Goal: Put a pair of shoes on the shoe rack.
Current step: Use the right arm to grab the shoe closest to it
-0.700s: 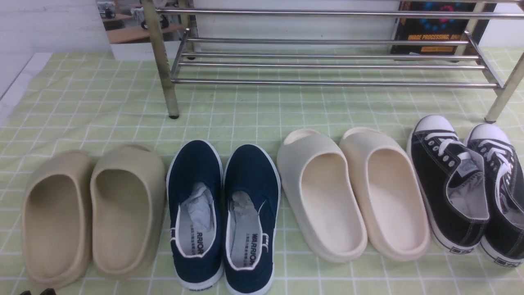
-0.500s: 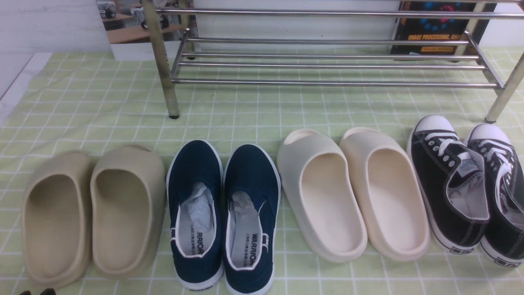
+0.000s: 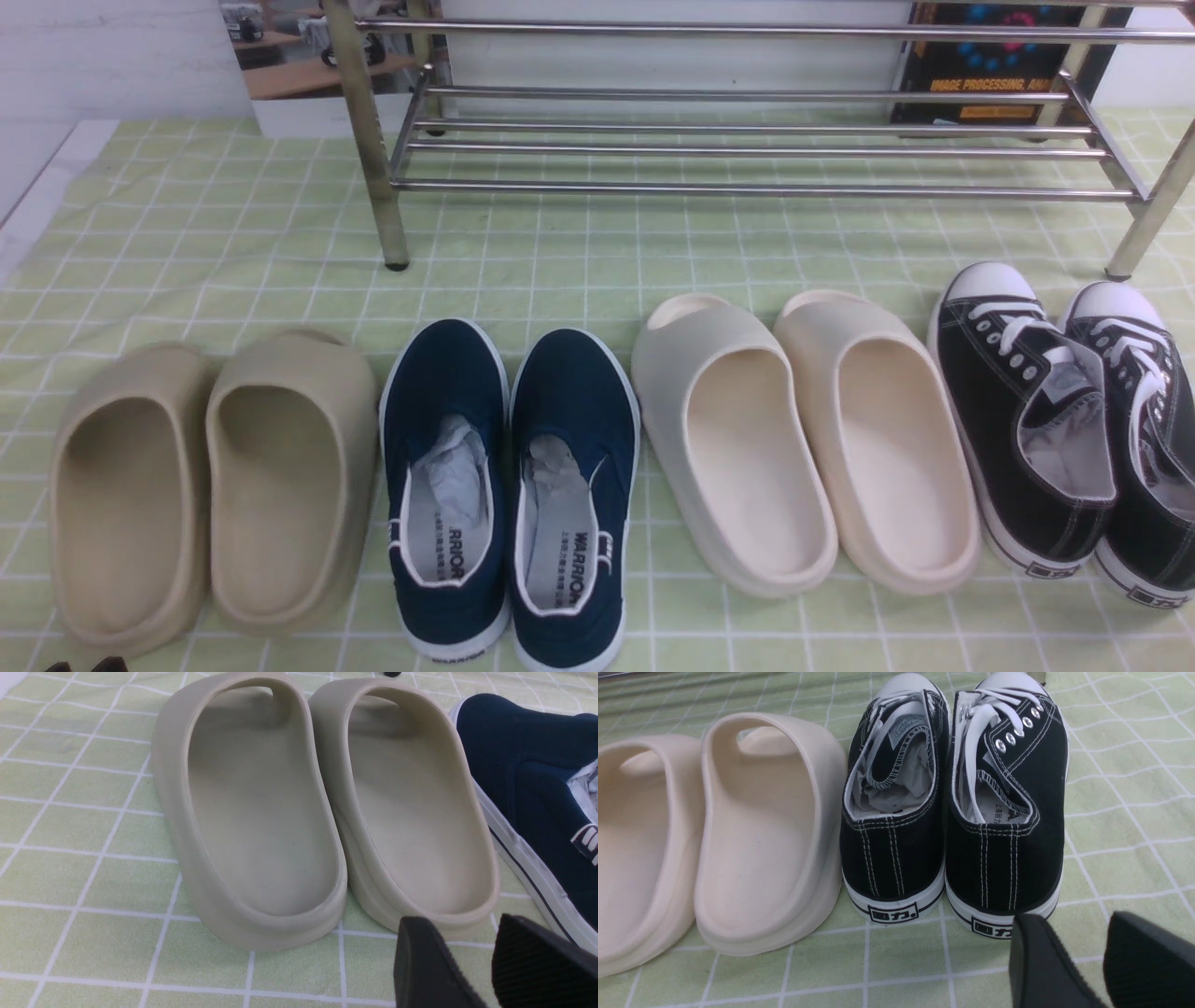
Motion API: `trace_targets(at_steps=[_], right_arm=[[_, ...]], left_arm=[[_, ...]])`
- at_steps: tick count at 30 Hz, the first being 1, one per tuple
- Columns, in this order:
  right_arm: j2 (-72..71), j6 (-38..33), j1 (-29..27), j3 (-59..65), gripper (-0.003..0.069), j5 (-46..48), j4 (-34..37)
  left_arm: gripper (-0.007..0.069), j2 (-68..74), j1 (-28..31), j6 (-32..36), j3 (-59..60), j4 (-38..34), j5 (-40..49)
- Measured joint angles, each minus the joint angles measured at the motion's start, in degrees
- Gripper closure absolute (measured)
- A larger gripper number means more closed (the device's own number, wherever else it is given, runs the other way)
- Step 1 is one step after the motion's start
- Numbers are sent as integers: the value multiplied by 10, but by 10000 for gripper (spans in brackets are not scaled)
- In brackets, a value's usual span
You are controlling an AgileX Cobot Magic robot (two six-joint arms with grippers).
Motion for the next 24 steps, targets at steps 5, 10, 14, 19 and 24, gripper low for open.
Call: trace_targets(at_steps=[5,10,14,19,24], right_arm=[[0,0,0,0,412,0,0],[0,0,0,0,412,0,0],[0,0,0,0,412,0,0],[0,0,0,0,412,0,0],[0,0,0,2,412,-22,-3]], left_arm=[[386,0,0,0,0,0,0],[386,0,0,0,0,0,0],[386,0,0,0,0,0,0],[386,0,0,0,0,0,0],[386,0,0,0,0,0,0]])
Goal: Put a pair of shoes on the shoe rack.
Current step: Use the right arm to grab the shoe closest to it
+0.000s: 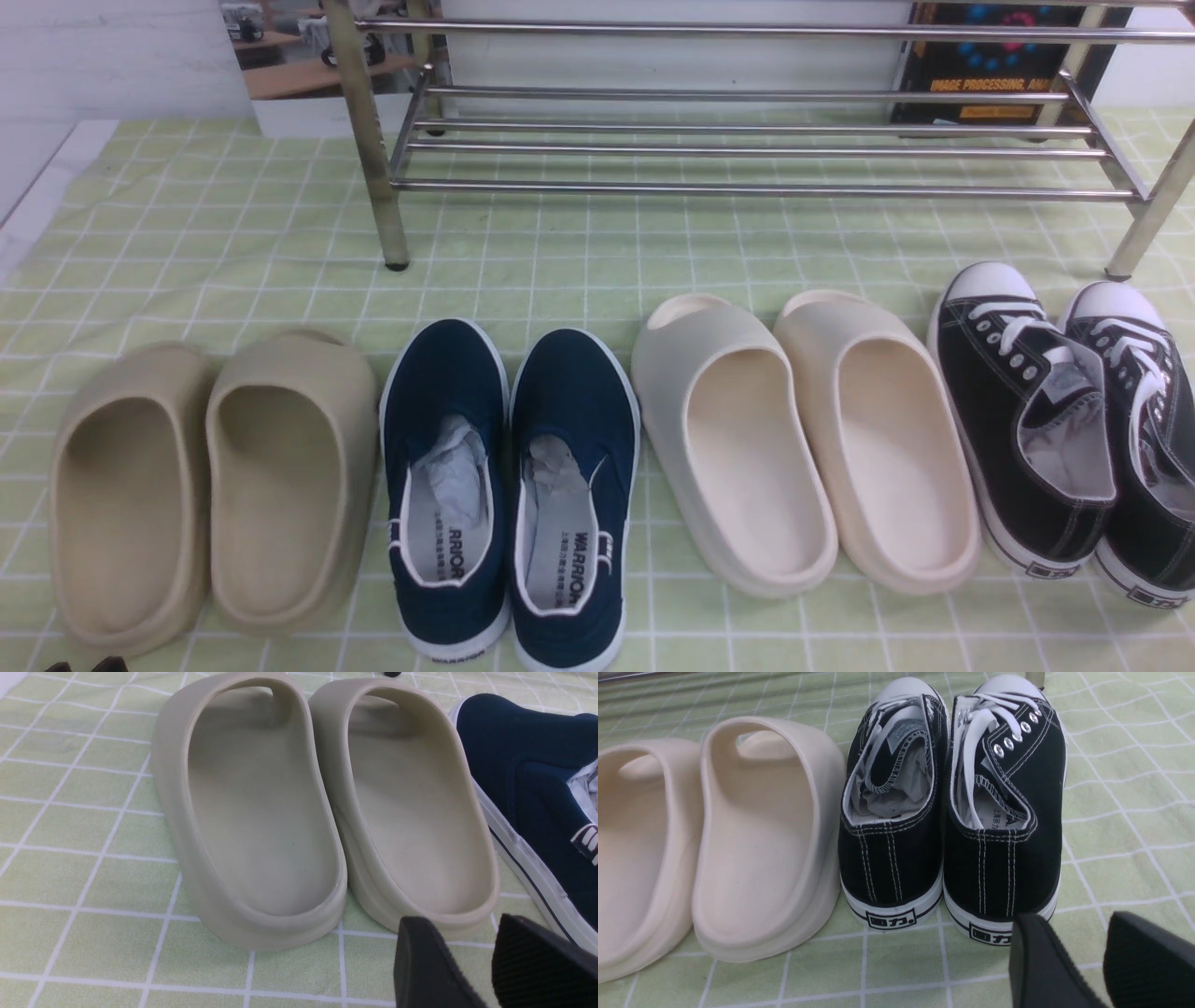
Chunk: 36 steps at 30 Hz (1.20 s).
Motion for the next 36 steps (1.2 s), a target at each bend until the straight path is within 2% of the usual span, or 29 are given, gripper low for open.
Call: trace_targets(at_steps=[6,7,9,12,14,15,17,18,23,24,28,30,31,33,34,36], right_arm=[[0,0,0,5,412,-116,-14],[0,0,0,5,412,-171,-24],[0,5,0,5,412,-220,-27],[0,36,0,5,412,-294,-25],[0,99,0,5,412,-402,-20],[0,99,0,5,412,-402,-20],[1,122,0,3,424,-460,-27],[6,124,0,-7,450,-472,-40],[111,100,0,-159,648,-396,-100],[123,96,0,-175,652,-390,-101],[279,67,0,-331,659,-221,-122],[325,65,0,-352,657,-180,-123],[393,67,0,-381,657,-116,-115],[435,69,0,-396,655,-70,-96],[487,68,5,-414,652,-7,-75],[535,53,21,-435,639,59,-56]], left_arm=[[386,0,0,0,0,0,0],[386,0,0,0,0,0,0],[386,0,0,0,0,0,0],[386,0,0,0,0,0,0],[386,0,0,0,0,0,0],[386,0,0,0,0,0,0],[386,0,0,0,0,0,0],[386,0,0,0,0,0,0],[386,0,0,0,0,0,0],[386,0,0,0,0,0,0],[386,0,0,0,0,0,0],[386,0,0,0,0,0,0],[386,0,0,0,0,0,0],[386,0,0,0,0,0,0],[386,0,0,0,0,0,0],[386,0,0,0,0,0,0]])
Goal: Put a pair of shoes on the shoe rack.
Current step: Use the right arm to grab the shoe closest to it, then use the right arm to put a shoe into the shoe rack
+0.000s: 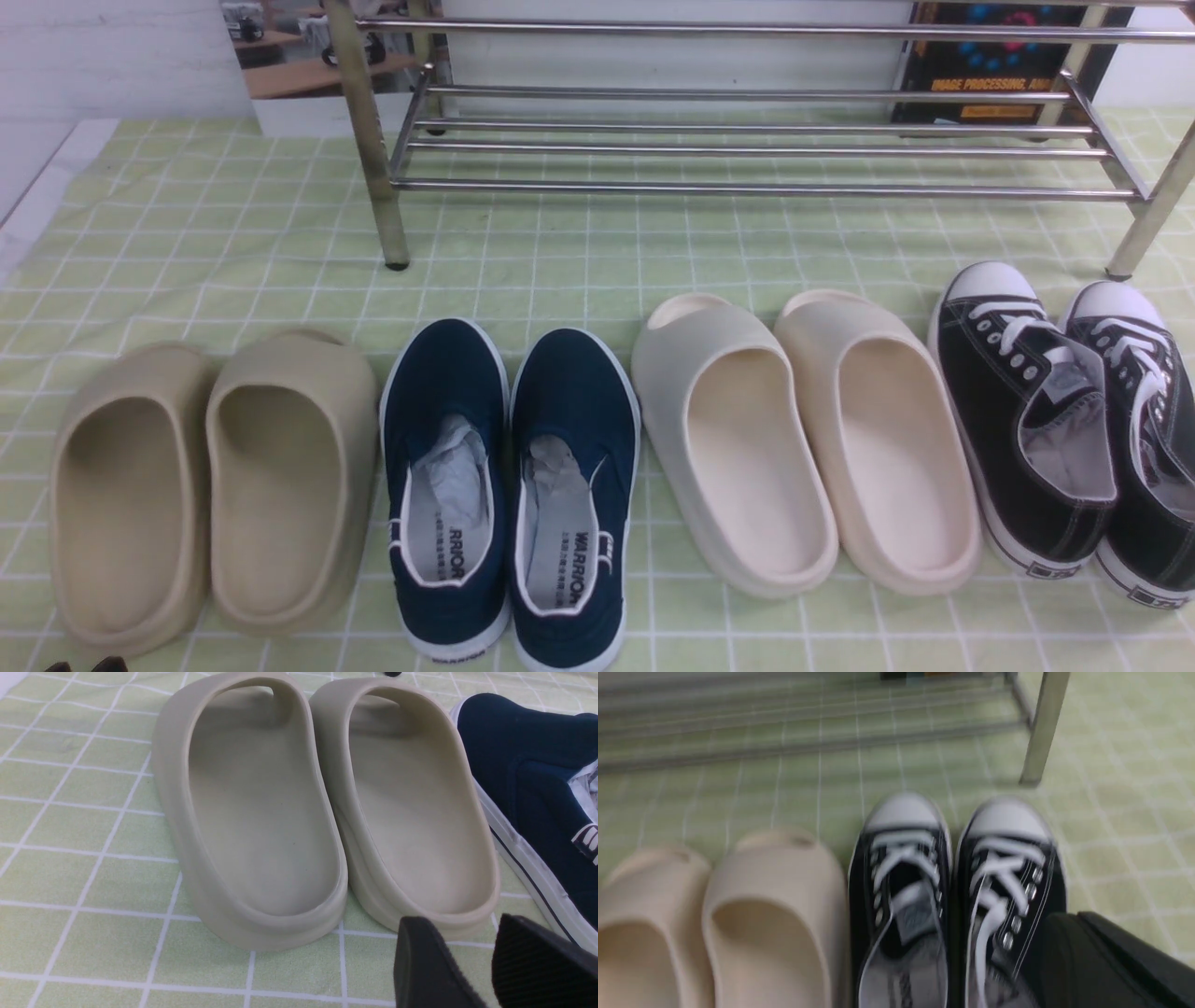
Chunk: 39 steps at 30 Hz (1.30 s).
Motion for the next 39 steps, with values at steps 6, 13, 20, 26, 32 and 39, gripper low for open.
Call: trace_targets(at_steps=[6,13,20,26,32,39], right_arm=[[111,-67,82,-70,452,120,16],[268,-57,109,-139,176,181,19],[411,-47,110,-174,290,167,16],[456,-35,111,-180,599,127,28],[439,-35,111,-216,646,183,28],[431,-62,110,-339,642,298,16]], left_arm=[[386,0,0,0,0,0,0],[386,0,0,0,0,0,0],[386,0,0,0,0,0,0],[386,0,0,0,0,0,0],[386,0,0,0,0,0,0],[386,0,0,0,0,0,0]])
